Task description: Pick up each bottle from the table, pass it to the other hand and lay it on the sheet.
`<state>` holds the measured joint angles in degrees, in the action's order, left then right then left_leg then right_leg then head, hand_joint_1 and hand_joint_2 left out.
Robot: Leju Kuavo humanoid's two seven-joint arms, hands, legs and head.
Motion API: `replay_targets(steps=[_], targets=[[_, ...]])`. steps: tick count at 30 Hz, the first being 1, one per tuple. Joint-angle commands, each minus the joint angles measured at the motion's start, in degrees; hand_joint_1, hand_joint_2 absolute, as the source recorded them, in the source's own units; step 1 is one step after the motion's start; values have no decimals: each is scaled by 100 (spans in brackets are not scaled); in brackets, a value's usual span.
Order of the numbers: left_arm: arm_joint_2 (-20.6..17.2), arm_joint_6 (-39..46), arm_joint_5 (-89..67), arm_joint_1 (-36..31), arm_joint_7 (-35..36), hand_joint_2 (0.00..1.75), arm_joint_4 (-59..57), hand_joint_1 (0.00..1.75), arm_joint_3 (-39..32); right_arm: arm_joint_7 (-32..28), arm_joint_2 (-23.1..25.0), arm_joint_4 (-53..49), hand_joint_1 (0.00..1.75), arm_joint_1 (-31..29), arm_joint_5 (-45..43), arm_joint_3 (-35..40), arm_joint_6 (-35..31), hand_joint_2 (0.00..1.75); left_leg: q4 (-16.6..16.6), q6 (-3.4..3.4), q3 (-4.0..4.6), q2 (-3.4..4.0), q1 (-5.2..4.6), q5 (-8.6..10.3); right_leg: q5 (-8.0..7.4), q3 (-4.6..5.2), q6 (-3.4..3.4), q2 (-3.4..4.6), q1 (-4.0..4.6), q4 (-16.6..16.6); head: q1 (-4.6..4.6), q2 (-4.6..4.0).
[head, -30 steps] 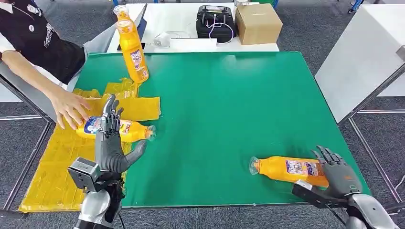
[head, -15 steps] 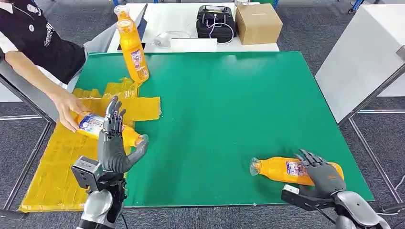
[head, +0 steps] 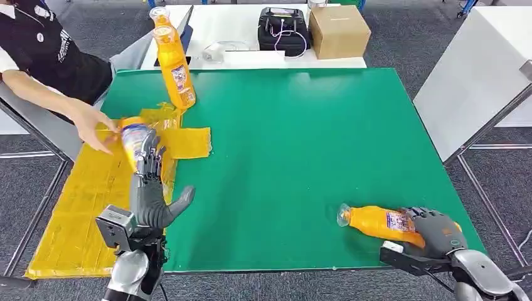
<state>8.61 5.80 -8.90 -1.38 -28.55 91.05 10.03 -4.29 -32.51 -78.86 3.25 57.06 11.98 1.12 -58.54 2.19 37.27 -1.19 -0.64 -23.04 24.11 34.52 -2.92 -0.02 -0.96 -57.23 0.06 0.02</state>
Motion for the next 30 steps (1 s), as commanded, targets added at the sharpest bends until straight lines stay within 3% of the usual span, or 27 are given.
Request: replay_targets(steps=[1, 3, 5, 9, 13, 16, 20, 23, 30], targets=[[-170, -317, 40, 634, -36, 175, 356, 0, -392, 485, 1569, 776, 175, -648, 691, 558, -419, 175, 17, -23, -52, 64, 25, -20, -6, -41, 19, 54, 27, 33, -4, 0], [-82, -387, -9, 621, -29, 175, 347, 0, -486, 476, 1569, 770, 175, -659, 677, 518, -462, 175, 8, -18, -38, 51, 17, -13, 0, -20, 12, 34, 18, 15, -6, 0], [-44, -478, -59, 687, -11, 175, 390, 0, -649, 532, 1988, 834, 175, -872, 879, 552, -796, 175, 7, -18, -41, 47, 22, -11, 0, -22, 13, 32, 22, 16, -4, 0], [12, -582, -107, 681, 7, 175, 404, 0, -708, 635, 2322, 775, 175, -1028, 1001, 650, -954, 175, 15, -35, -74, 90, 45, -24, -3, -57, 27, 74, 46, 31, -2, 0], [81, -645, -203, 687, 20, 175, 428, 0, -696, 516, 2499, 515, 175, -877, 893, 440, -1284, 175, 6, -23, -39, 38, 30, -10, 4, -26, 16, 26, 30, 11, -6, 0], [130, -698, -272, 699, 100, 175, 420, 0, -555, 353, 3135, -210, 175, -630, 474, 61, -1999, 175, 1, -28, -44, 24, 34, -15, 12, -37, 18, 19, 33, 10, -2, 0], [140, -641, -391, 468, 167, 175, 101, 0, -80, -211, 3479, -532, 175, -551, -674, -127, -2313, 175, 1, -30, -35, 22, 29, -15, 14, -28, 20, 16, 29, 3, 0, 0], [239, -386, -504, 218, 299, 175, -256, 0, 452, -726, 3563, -453, 175, -451, -1419, -288, -2232, 175, 4, -23, -19, -14, 23, 0, 11, -13, 14, -18, 22, 2, -4, 0], [169, -249, -463, 194, 287, 175, -301, 0, 554, -817, 3605, -296, 175, -491, -1445, -307, -2269, 175, 6, -25, -36, 10, 27, -8, 9, -30, 16, 3, 26, 13, 0, 0]])
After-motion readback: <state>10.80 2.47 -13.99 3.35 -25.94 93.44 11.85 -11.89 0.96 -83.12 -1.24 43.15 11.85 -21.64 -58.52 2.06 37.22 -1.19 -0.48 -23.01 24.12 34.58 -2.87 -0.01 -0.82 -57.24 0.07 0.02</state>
